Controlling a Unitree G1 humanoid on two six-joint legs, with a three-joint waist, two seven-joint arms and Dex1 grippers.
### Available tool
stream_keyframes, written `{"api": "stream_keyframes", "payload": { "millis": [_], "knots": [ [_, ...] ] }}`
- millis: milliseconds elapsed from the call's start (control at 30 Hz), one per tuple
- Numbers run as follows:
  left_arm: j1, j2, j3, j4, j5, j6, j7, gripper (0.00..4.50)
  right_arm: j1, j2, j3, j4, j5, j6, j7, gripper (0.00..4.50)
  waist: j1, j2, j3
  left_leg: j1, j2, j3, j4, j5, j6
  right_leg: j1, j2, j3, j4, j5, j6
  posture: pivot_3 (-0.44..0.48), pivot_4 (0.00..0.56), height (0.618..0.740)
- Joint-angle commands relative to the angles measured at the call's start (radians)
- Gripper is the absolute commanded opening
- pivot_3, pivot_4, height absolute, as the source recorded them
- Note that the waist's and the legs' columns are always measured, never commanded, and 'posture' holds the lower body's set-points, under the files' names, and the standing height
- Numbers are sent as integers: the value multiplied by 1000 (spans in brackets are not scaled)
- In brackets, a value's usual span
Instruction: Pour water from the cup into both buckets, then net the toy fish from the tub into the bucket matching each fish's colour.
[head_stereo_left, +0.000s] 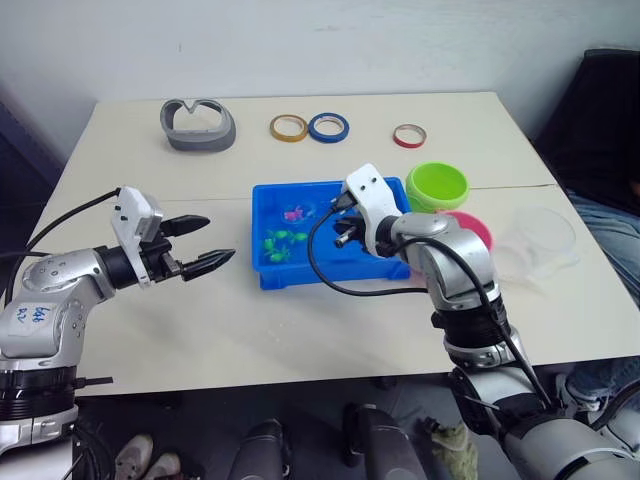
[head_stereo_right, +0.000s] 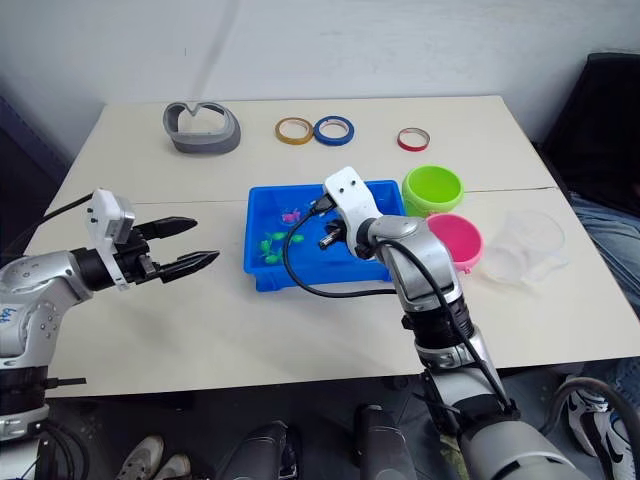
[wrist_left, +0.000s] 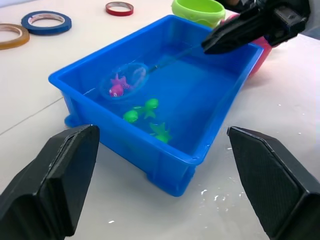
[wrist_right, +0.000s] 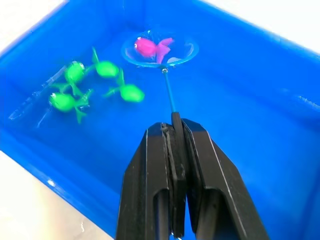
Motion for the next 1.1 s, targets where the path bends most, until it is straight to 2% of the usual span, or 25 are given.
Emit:
{"api": "stream_keyframes", "payload": {
  "millis": [33, 200, 700, 967, 1100],
  "knots": [
    [23, -14, 50, -81, -56, 9, 20, 4469, 30, -55, -4, -134, 53, 25, 26, 0, 2, 0, 0, 0, 0, 0, -1, 0, 0, 0, 0, 0, -1, 0, 0, 0, 150, 713],
    [40, -34, 56, -143, -113, 48, 36, 4469, 75, -133, -36, -263, 116, 52, 48, 0, 3, 0, 0, 0, 0, 0, -2, 0, 0, 0, 0, 0, -5, 0, 0, 0, 150, 713],
    [-31, -31, -20, -67, -70, -46, 6, 4469, 209, -351, -203, -487, 257, 51, 61, 0, 10, 0, 0, 0, 0, 0, -3, 0, 0, 1, 0, -1, -8, 0, 0, 0, 150, 713],
    [-239, -73, -148, 129, -19, -138, -110, 4469, 325, -541, -456, -619, 350, 68, 121, 0, 32, 0, 0, 0, -1, 0, -3, 0, 1, 2, 1, -2, -10, 0, 0, 0, 150, 713],
    [-327, -133, -204, 250, 20, -204, -160, 4469, 429, -628, -617, -698, 356, 94, 126, 0, 35, 0, 0, 1, 0, 0, -3, 0, 1, 3, 2, -5, -10, 0, 0, 0, 150, 713]
  ]
}}
